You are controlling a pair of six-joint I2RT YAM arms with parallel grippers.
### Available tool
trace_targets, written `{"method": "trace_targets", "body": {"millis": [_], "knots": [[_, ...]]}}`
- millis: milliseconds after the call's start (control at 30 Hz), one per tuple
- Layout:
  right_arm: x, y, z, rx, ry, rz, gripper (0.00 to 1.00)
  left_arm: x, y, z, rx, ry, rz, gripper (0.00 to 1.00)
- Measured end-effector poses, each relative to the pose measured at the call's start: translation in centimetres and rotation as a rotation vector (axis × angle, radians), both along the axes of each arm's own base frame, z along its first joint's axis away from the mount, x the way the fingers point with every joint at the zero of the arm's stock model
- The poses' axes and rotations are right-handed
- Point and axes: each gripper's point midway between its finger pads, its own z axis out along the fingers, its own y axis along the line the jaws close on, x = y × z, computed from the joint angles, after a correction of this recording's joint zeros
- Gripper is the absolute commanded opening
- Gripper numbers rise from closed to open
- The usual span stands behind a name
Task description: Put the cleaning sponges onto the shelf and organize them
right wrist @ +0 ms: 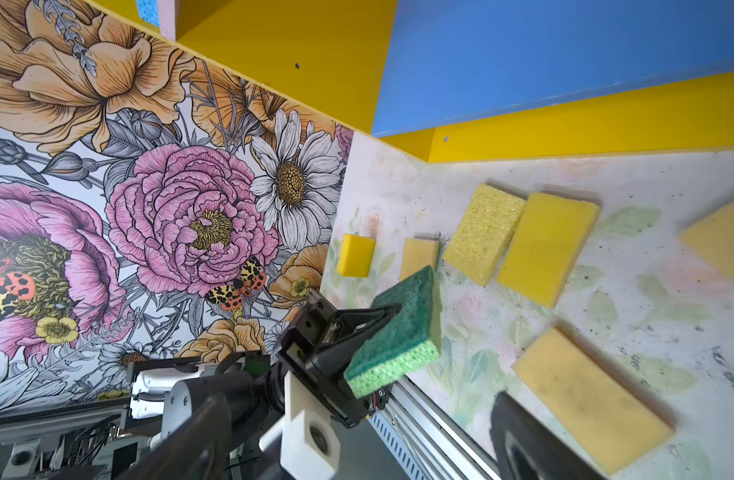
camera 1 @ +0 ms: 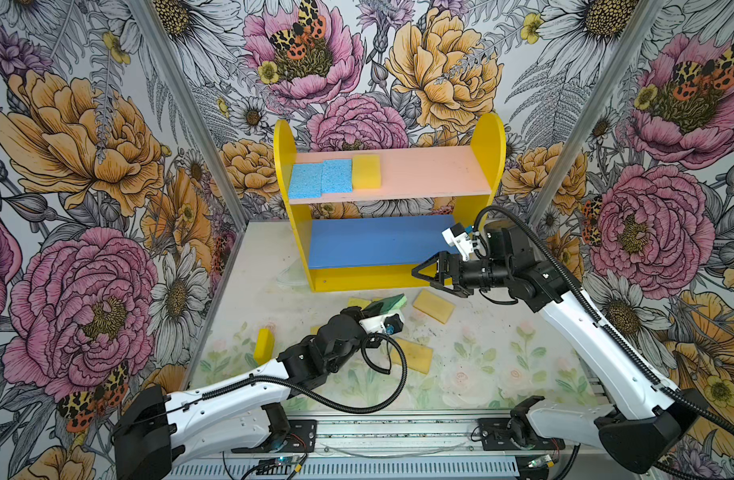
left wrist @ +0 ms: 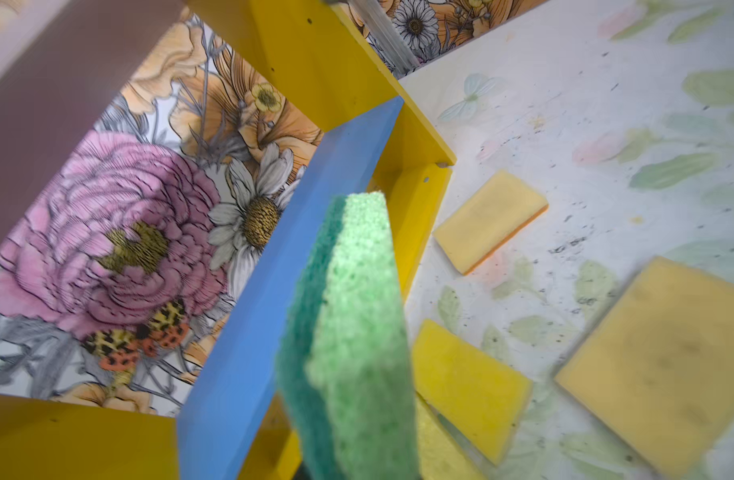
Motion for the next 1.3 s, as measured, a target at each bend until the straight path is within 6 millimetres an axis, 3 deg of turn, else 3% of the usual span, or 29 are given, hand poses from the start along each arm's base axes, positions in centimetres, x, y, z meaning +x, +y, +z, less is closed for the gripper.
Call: {"method": "trace_targets", "body": {"millis": [167,367,633,967,1133,1300], "knots": [[-0.3,0.1,-2.0,-0.085,0.082,0.05,0.84,-0.2,-0.5,-0.5,0.247,-0.241,-0.007,0.0],[-1.6,-0.3,-3.5,-0.142,0.109,0.105,0.69,-0.5,-0.5,2.5,0.328,-0.418,0.019,0.0],[-2.1,0.4,-4.4,-0.154,0.092,0.195,0.56,-2.5,-1.6,4.4,0.335,-0.511,-0.003,0.0],[-1.8,1.1,-4.3,-0.135,0.095,0.23,0.34,-2.8,-1.5,5.4,0.291,-0.524,0.021,0.0],[-2.0,1.3,-3.8,-0.115,0.094,0.241,0.29,-2.8,-1.4,5.7,0.278,-0.527,0.027,0.0],[-2.2,1.4,-3.4,-0.097,0.1,0.251,0.37,-2.8,-1.3,5.9,0.26,-0.527,0.033,0.0]]}}
